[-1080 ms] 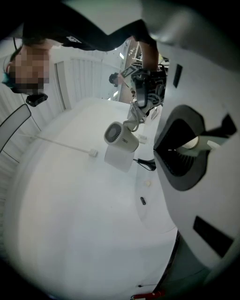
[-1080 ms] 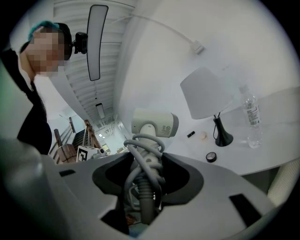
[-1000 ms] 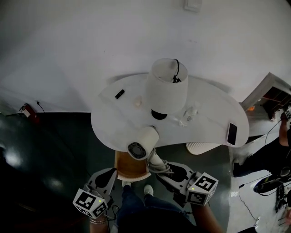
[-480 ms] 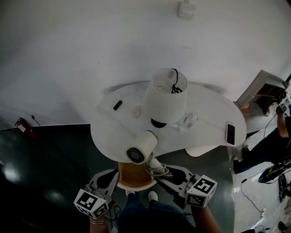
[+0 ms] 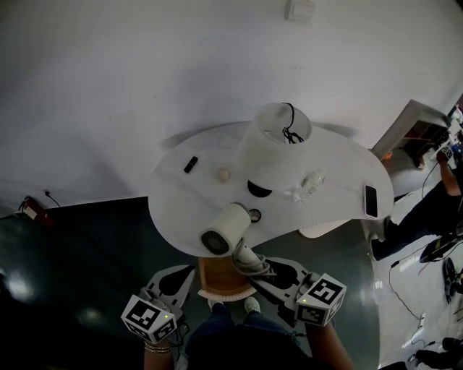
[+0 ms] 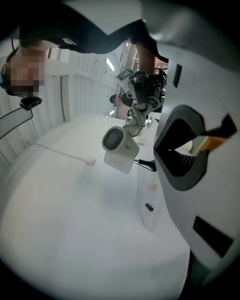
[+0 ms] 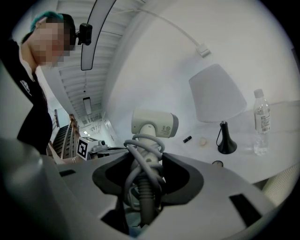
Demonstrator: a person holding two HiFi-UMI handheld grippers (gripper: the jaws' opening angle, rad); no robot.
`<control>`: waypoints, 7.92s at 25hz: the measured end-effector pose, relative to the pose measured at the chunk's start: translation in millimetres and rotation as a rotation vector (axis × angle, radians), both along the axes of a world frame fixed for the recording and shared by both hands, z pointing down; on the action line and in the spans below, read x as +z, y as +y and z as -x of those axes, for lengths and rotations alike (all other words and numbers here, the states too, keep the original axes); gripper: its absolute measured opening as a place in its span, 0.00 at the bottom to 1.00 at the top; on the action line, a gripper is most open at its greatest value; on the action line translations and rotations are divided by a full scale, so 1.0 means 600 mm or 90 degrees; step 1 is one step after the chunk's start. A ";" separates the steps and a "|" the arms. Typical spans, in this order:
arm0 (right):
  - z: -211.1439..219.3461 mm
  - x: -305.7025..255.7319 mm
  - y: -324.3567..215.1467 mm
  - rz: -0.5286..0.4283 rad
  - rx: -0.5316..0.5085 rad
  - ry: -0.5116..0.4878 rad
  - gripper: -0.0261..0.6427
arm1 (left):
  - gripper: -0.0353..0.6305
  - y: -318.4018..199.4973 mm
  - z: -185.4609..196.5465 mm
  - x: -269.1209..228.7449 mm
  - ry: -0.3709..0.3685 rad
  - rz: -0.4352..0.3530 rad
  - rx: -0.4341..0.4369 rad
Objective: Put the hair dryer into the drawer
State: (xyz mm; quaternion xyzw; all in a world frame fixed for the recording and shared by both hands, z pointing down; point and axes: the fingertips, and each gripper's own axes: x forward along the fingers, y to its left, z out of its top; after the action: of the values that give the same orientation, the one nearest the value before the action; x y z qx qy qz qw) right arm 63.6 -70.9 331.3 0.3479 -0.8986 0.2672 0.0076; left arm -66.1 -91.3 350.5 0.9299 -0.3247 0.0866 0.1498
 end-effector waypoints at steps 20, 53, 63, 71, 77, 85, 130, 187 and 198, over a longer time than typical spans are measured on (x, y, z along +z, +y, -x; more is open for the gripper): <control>0.053 0.074 0.023 0.056 0.040 0.122 0.34 | 0.08 -0.036 0.085 0.057 0.032 0.056 0.041; 0.023 0.219 0.112 0.212 -0.272 0.217 0.34 | 0.08 0.013 0.058 0.175 -0.028 0.138 -0.059; 0.020 0.285 0.138 0.280 -0.324 0.287 0.34 | 0.08 0.020 0.050 0.218 -0.047 0.169 -0.049; 0.019 0.329 0.142 0.309 -0.308 0.365 0.34 | 0.08 0.039 0.035 0.242 -0.051 0.185 -0.026; 0.014 0.355 0.134 0.342 -0.272 0.401 0.34 | 0.08 0.052 0.023 0.253 -0.052 0.195 -0.012; 0.017 0.389 0.127 0.399 -0.227 0.434 0.34 | 0.08 0.060 0.014 0.265 -0.065 0.203 0.006; 0.055 0.512 0.027 0.482 -0.094 0.462 0.34 | 0.08 0.026 0.049 0.362 -0.075 0.278 0.079; 0.099 0.623 -0.072 0.428 0.040 0.540 0.34 | 0.08 0.029 0.044 0.404 -0.055 0.320 0.109; 0.109 0.631 -0.088 0.425 0.087 0.494 0.35 | 0.08 0.011 0.032 0.421 -0.053 0.338 0.103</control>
State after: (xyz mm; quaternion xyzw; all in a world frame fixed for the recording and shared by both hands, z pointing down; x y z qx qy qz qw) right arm -2.0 -123.8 709.7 0.4579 -0.6706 0.3908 0.4334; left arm -85.5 -84.5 603.2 0.8765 -0.2214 0.2184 0.3676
